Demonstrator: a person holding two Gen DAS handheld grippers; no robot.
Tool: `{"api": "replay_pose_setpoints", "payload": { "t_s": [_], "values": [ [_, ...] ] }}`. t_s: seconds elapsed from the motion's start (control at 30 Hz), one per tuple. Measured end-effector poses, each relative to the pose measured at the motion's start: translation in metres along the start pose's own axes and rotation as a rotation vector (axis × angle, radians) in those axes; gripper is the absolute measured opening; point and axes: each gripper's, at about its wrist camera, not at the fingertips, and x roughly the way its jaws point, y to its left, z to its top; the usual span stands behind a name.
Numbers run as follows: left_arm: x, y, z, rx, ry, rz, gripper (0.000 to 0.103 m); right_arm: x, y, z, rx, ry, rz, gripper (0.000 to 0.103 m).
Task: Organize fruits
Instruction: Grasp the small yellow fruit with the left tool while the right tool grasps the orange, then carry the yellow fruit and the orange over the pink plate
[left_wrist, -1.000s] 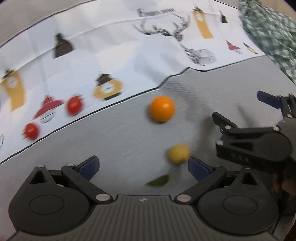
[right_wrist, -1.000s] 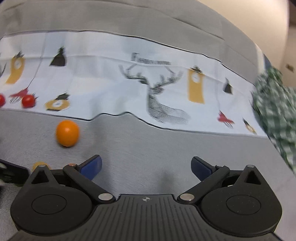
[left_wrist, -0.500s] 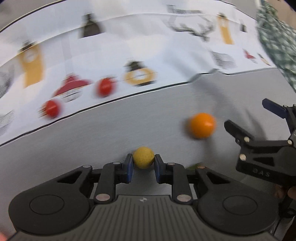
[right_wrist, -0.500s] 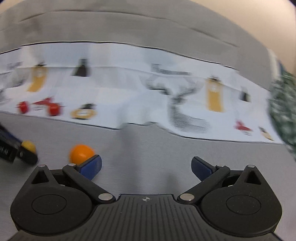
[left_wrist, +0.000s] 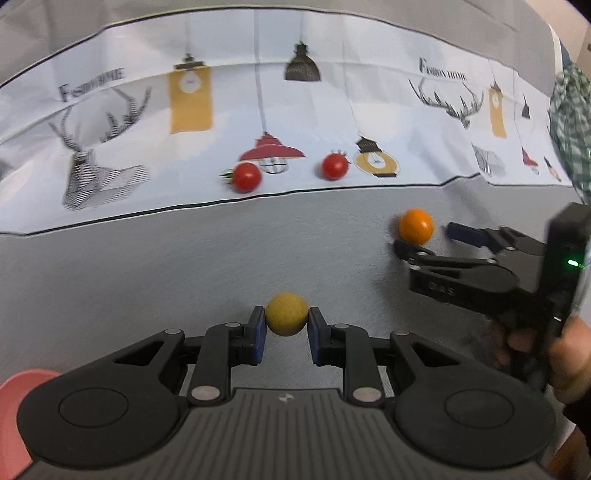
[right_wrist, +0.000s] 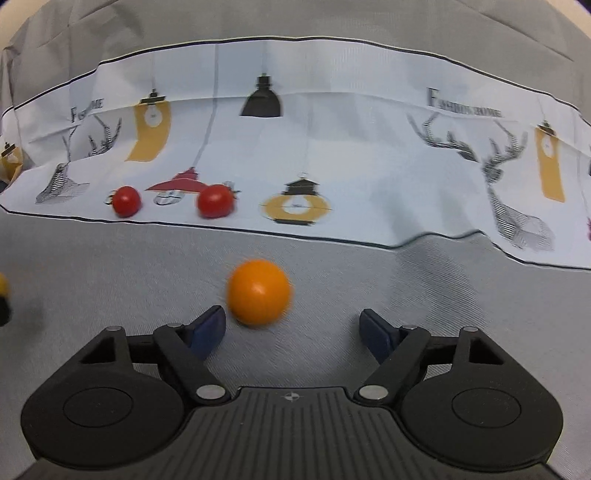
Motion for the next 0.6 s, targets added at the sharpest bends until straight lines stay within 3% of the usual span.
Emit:
{"api": "replay_pose_setpoints", "payload": {
  "t_s": [0.03,0.07,0.1,0.27,0.4,0.6],
  "values": [
    [-0.006,0.005,-0.001,-0.013,-0.001,0.003,0.026,0.001,0.004,0.002,-0.002,0.001,-0.001,0.076],
    [-0.011,0.01,-0.003,-0.023,-0.003,0.004,0.026,0.003,0.009,0.005,-0.004,-0.004,-0.003,0.064],
    [-0.017,0.014,-0.005,-0.032,-0.005,0.005,0.026,0.004,0.011,0.007,0.0,-0.007,-0.002,0.04],
    [-0.057,0.033,-0.014,-0.076,-0.039,0.01,0.026,-0.022,0.021,0.019,0.075,0.01,-0.049,0.039],
    [-0.103,0.043,-0.033,-0.097,-0.077,0.015,0.026,-0.096,0.04,0.018,0.129,-0.051,-0.002,0.039],
    [-0.183,0.059,-0.088,-0.099,-0.089,0.092,0.026,-0.208,0.1,-0.002,0.123,-0.051,0.087,0.039]
  ]
}}
